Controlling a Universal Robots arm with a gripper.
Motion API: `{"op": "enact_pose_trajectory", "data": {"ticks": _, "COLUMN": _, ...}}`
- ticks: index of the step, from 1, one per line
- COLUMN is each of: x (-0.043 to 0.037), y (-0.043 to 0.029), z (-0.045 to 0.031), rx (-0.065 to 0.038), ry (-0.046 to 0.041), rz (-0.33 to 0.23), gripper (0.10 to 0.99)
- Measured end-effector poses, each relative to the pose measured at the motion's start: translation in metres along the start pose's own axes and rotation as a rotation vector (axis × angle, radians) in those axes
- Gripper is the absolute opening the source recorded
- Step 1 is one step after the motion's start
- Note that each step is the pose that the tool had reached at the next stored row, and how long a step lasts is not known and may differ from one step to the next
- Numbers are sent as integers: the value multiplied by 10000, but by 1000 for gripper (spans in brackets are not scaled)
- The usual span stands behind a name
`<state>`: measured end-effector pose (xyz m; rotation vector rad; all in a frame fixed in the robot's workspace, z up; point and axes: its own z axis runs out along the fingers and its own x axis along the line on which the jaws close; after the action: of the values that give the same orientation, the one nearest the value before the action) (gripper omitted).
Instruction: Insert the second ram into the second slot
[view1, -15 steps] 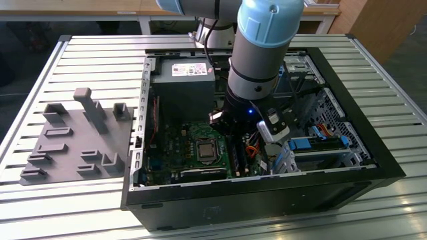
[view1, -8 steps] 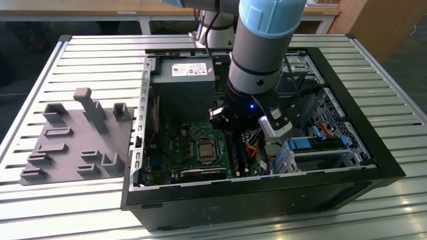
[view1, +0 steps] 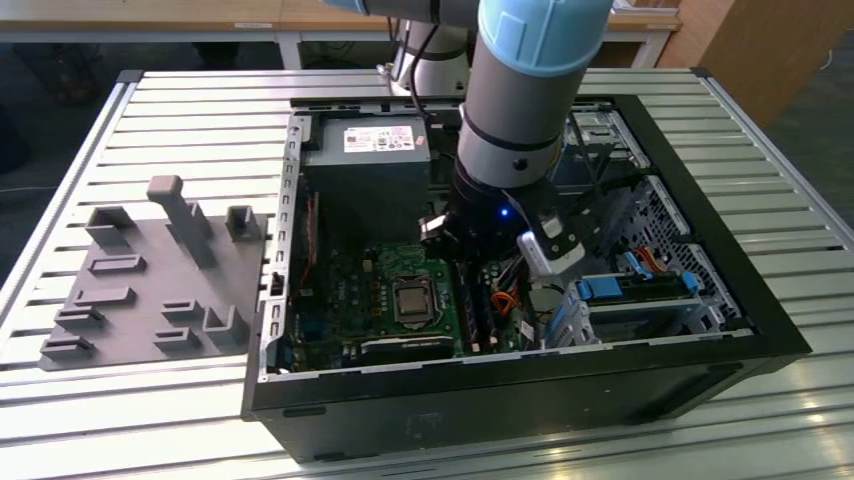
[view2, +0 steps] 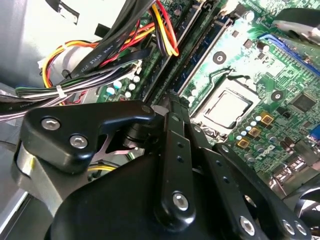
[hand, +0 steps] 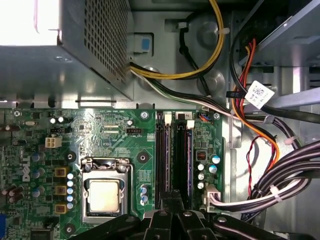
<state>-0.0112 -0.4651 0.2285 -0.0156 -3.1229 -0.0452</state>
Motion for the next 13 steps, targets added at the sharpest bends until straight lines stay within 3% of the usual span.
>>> {"op": "enact_pose_trajectory", "data": {"ticks": 13, "x": -4, "y": -5, "z": 138, "rx": 13, "ry": 4, "rz": 1, "gripper": 106}}
